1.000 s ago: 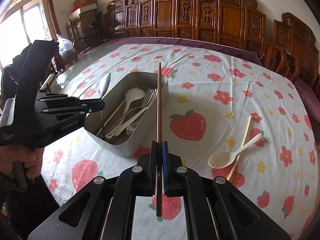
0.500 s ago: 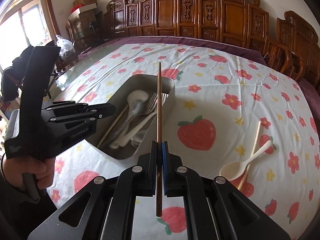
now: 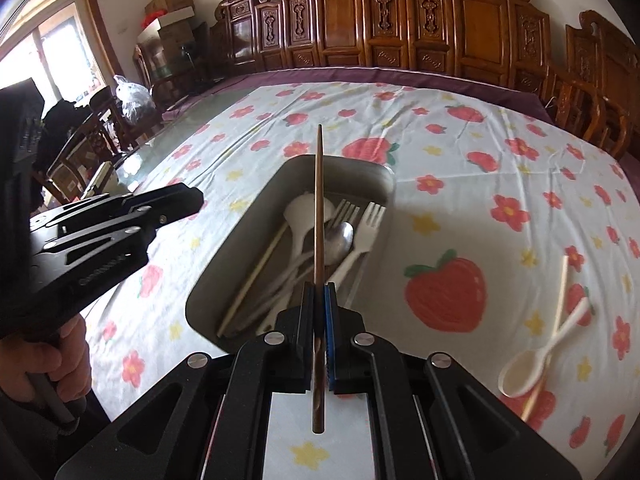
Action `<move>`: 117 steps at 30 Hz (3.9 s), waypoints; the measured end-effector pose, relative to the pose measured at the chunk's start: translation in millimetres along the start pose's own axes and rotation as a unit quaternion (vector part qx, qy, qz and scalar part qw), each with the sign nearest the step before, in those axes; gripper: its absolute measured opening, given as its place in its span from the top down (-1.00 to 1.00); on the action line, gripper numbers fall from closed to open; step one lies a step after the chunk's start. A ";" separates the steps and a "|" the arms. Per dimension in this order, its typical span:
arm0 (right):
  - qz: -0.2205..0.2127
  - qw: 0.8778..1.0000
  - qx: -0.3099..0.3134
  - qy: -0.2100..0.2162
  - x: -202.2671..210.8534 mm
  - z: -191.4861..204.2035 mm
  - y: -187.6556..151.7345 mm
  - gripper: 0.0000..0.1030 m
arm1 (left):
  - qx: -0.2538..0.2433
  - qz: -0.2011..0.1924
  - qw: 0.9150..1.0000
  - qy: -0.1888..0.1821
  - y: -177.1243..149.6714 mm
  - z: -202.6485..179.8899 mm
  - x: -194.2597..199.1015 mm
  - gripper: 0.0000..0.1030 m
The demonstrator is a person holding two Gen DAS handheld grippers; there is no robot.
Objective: Organize utensils
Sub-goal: 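Open the left gripper to drop the spoon while the right lowers and releases the chopstick, then move the right gripper to the pile and grasp another wooden chopstick, then grasp the white plastic spoon with the left gripper while the right holds the chopstick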
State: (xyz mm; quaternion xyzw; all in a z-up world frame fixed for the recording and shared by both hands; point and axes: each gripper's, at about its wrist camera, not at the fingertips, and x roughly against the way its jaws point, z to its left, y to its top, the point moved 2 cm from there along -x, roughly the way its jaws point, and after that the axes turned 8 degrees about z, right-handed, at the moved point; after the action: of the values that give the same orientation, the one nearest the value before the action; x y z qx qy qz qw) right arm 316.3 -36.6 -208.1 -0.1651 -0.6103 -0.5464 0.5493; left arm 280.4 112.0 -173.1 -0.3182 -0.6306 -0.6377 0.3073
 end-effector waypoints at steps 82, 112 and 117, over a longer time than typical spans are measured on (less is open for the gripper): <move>0.074 0.973 -0.105 -0.191 -4.5 -198.4 -67.5 0.90 | -0.129 0.012 0.988 -0.088 -38.3 -142.7 -1.8 -0.10; 0.031 0.969 -0.132 -0.204 72.3 -270.4 -138.3 0.89 | -0.171 0.117 0.972 -0.111 2.3 -254.9 -86.8 0.11; 0.024 0.974 -0.132 -0.182 74.0 -264.1 -145.0 0.89 | -0.174 0.144 0.968 -0.105 0.7 -260.0 -106.5 0.16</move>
State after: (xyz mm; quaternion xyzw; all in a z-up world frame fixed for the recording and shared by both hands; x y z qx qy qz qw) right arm 304.1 -340.6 -268.5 -0.3474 -0.6182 -0.5698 0.4153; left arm 341.0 -149.0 -257.7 -0.5194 -0.4862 -0.6499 0.2673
